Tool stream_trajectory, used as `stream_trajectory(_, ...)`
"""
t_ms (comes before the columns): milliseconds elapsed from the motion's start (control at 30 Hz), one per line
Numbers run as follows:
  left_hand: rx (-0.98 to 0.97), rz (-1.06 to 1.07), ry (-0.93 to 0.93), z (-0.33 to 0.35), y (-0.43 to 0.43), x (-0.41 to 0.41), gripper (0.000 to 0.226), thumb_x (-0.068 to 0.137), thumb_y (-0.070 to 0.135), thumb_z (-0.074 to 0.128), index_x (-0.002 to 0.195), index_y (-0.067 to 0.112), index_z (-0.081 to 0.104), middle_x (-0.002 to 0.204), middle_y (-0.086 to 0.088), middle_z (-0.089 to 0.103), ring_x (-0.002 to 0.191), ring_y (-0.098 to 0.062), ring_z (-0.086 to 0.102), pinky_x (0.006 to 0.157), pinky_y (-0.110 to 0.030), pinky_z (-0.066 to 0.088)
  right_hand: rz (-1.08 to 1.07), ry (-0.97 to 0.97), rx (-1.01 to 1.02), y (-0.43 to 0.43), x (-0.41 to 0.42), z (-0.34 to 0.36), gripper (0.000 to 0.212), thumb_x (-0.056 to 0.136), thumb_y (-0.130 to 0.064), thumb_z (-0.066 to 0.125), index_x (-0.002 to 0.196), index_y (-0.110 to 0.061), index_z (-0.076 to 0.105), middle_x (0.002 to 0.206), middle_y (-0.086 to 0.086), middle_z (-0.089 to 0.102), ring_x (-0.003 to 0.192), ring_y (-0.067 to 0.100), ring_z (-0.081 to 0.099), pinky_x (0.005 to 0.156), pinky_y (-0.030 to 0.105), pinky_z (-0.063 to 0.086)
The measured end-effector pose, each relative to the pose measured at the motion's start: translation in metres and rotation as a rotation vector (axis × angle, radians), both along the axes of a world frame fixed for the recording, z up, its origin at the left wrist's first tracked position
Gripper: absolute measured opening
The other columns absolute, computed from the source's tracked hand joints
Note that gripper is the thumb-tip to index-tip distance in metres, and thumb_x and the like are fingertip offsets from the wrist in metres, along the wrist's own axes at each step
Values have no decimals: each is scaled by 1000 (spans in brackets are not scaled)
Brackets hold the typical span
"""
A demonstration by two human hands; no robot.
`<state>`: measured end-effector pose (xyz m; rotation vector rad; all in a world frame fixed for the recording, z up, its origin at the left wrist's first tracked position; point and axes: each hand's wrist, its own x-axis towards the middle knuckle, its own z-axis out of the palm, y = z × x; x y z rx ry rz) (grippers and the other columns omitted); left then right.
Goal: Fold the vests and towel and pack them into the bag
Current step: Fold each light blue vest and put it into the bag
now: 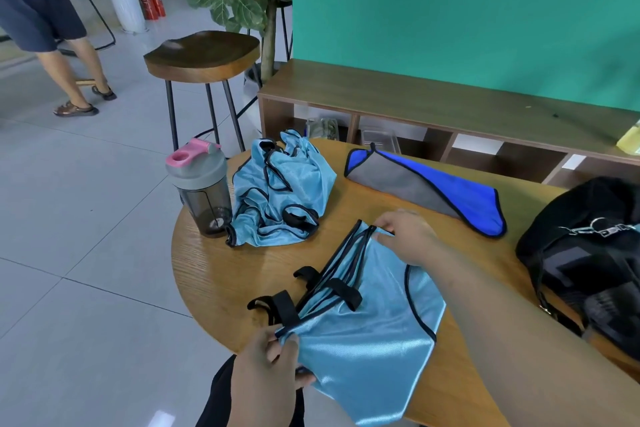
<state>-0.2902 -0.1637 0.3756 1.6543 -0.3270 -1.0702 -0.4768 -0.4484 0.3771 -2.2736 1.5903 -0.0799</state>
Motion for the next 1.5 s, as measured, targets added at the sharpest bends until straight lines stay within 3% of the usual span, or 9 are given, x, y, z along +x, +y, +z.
stream_trajectory(200,-1,36,-33,-2,1,2,23,98,-2,65,107,18,61,95,-9,77,65,-26,77,54,-43,63,-155,-276,9,1,9,3,14,95,-46,72,88,-35,68,78,-12,62,73,9,59,59,26,43)
stream_trajectory(433,-27,18,-92,-3,4,0,34,101,-2,59,113,30,56,81,2,79,63,-19,75,54,-45,63,-157,-236,-35,3,20,2,15,100,-46,66,109,-36,63,98,-10,65,87,13,64,64,30,52)
stream_trajectory(633,0,-10,-94,-3,5,1,32,97,2,68,114,28,60,82,5,79,67,-19,77,56,-46,64,4,-115,59,-8,11,2,36,94,-45,75,126,-31,67,122,-10,67,116,14,61,98,37,53)
stream_trajectory(967,-25,158,-85,-6,1,0,25,101,2,62,109,26,59,80,4,78,64,-21,77,57,-48,64,-55,-332,43,-8,12,18,20,93,-35,80,109,-33,68,98,-14,66,93,7,63,78,26,52)
stream_trajectory(1133,17,231,-46,-5,1,6,51,90,-15,66,124,20,53,104,-8,70,85,-24,69,73,-53,63,-125,-154,-109,2,25,-7,27,96,-43,73,119,-34,60,104,-15,59,96,10,60,70,28,52)
stream_trajectory(1233,-82,154,-574,-6,12,7,70,65,14,79,124,42,56,108,15,62,85,-7,59,72,-48,56,-114,-88,-455,13,25,-22,26,91,-42,77,106,-29,59,105,-8,54,99,16,53,81,35,51)
stream_trajectory(1333,-398,-268,-1080,-18,17,-5,51,65,39,65,114,48,59,121,25,62,103,3,58,80,-30,52,118,-128,-560,25,23,-35,15,97,-38,71,103,-25,68,100,-9,57,97,18,56,77,34,51)
stream_trajectory(1400,-351,-565,-1234,-37,10,-22,42,84,53,57,122,35,60,132,5,69,118,-17,60,91,-33,46,210,-149,-476,31,20,-43,22,104,-39,61,118,-27,72,115,-13,61,110,14,57,87,34,54)
stream_trajectory(1500,7,-836,-1256,-45,-7,-31,66,100,70,29,126,21,66,139,-16,67,128,-39,62,103,-49,39,98,-210,-393,41,7,-47,31,108,-40,51,132,-30,68,128,-18,56,120,10,50,98,36,52)
